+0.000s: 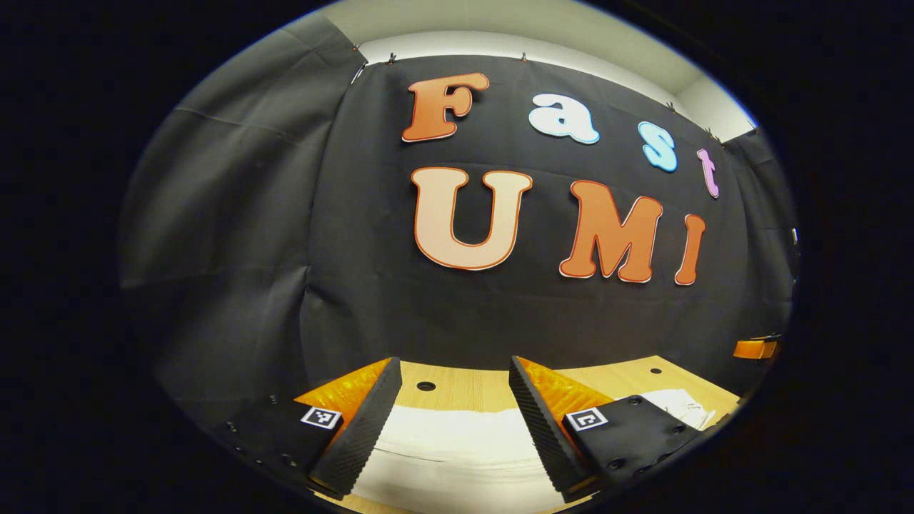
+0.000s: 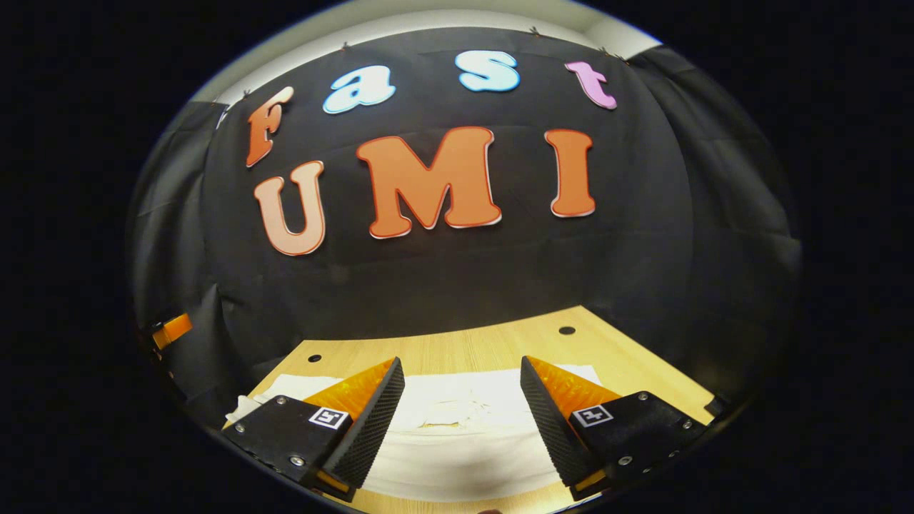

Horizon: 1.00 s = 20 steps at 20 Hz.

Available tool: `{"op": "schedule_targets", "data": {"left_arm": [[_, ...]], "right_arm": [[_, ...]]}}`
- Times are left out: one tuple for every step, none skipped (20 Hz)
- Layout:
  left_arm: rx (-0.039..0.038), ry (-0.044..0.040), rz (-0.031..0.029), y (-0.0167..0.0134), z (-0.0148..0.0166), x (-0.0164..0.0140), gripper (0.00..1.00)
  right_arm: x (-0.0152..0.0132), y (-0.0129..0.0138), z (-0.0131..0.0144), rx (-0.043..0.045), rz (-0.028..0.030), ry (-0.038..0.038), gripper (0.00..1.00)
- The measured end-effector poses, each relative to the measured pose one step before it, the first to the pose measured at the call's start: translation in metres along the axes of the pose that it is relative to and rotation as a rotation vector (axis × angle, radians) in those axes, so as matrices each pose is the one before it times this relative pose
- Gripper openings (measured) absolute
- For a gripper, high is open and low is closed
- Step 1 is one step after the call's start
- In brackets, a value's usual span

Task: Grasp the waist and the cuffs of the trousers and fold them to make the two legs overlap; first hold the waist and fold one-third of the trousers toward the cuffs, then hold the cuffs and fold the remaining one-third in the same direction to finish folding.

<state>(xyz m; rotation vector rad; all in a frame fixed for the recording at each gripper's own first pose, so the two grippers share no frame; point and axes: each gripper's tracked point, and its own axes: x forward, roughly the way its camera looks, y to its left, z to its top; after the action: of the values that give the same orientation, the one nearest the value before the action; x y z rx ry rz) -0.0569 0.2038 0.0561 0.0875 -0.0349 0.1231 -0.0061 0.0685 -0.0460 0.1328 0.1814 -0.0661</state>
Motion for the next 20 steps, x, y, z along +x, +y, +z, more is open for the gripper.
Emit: {"op": "schedule_targets", "data": {"left_arm": [[-0.00053,0.00214,0.00319,0.00204,-0.00198,-0.00019,0.98],[0.00078,0.00152,0.00329,0.00216,0.00049,0.00116,0.98],[0.00179,0.00109,0.01003,0.00384,-0.00098,0.00057,0.98],[0.00081,0.0017,0.00482,0.0029,0.00048,0.00063,1.0],[-0.00073,0.00462,0.00418,0.00016,-0.00202,0.00101,0.98],[-0.00154,0.00521,0.00342,0.00305,-0.0019,0.0012,0.98],[-0.00195,0.00653,0.00156,0.00207,-0.00356,-0.00009,0.98],[-0.00167,0.0071,0.00236,0.00134,-0.00164,0.0001,0.98],[-0.0016,0.00705,0.00504,0.00189,-0.00295,0.00079,0.98],[-0.00134,-0.00202,0.00842,0.00309,0.00022,0.00065,0.98],[-0.00125,-0.00169,0.00328,0.00108,-0.00058,0.00134,0.98],[0.0007,0.00282,0.00307,0.0007,-0.00113,0.00101,0.98],[0.00193,0.00332,0.00432,0.0014,-0.00146,0.00132,0.98],[0.00143,0.00502,0.00421,0.00108,-0.00083,0.00236,0.98],[0.00061,0.00271,0.00451,0.00122,-0.00198,0.00023,0.98],[0.00067,0.00217,0.00573,0.00056,0.00024,0.00108,0.98],[0.00156,0.00383,0.00581,0.00207,-0.00274,0.00127,0.98],[0.00132,0.00482,0.00399,0.00103,-0.00222,0.00159,0.98],[0.00114,0.00553,0.00566,-0.00003,-0.0029,0.00218,0.98],[0.00062,0.00586,0.00512,0.00116,-0.00207,0.00157,0.98]], "right_arm": [[0.00359,-0.00724,-0.00799,0.05676,-0.00381,0.02588,0.98],[0.00386,-0.00739,-0.00932,0.06568,-0.0015,0.02789,0.98],[0.00422,-0.0078,-0.00811,0.07341,-0.00629,0.02993,0.98],[0.00543,-0.01013,-0.00757,0.07543,-0.0088,0.02956,0.98],[0.00523,-0.01182,-0.00609,0.0751,-0.02173,0.0298,0.98],[0.00427,-0.01676,-0.01068,0.07399,-0.02431,0.02677,0.98],[0.00395,-0.01745,-0.00707,0.0681,-0.02685,0.02551,0.98],[0.00836,-0.01557,-0.00666,0.05517,-0.02942,0.0272,0.98],[0.00537,-0.01618,-0.00612,0.04712,-0.02871,0.02895,0.98],[0.00203,-0.01775,-0.00782,0.04039,-0.02602,0.02931,0.98],[0.00142,-0.01829,-0.00604,0.03373,-0.03157,0.02316,0.98],[0.00295,-0.01467,-0.00732,0.02004,-0.02094,0.03019,0.98],[0.00302,-0.01282,-0.00708,0.02666,-0.01961,0.03187,0.98],[0.00159,-0.0127,-0.00458,0.03858,-0.01682,0.02092,0.98],[0.00126,-0.01015,-0.00243,0.04759,-0.01127,0.01729,0.98],[0.00147,-0.01055,-0.00193,0.04616,-0.01296,0.01182,0.98],[0.00276,-0.0096,0.00056,0.03649,-0.01347,0.00685,0.98],[0.00339,-0.0107,-0.00126,0.02421,-0.01418,0.01026,0.98],[0.00306,-0.00856,-0.00083,0.01548,-0.01815,0.00999,0.98],[0.00421,-0.00557,-0.0023,0.00763,-0.01517,0.00971,0.98]]}}
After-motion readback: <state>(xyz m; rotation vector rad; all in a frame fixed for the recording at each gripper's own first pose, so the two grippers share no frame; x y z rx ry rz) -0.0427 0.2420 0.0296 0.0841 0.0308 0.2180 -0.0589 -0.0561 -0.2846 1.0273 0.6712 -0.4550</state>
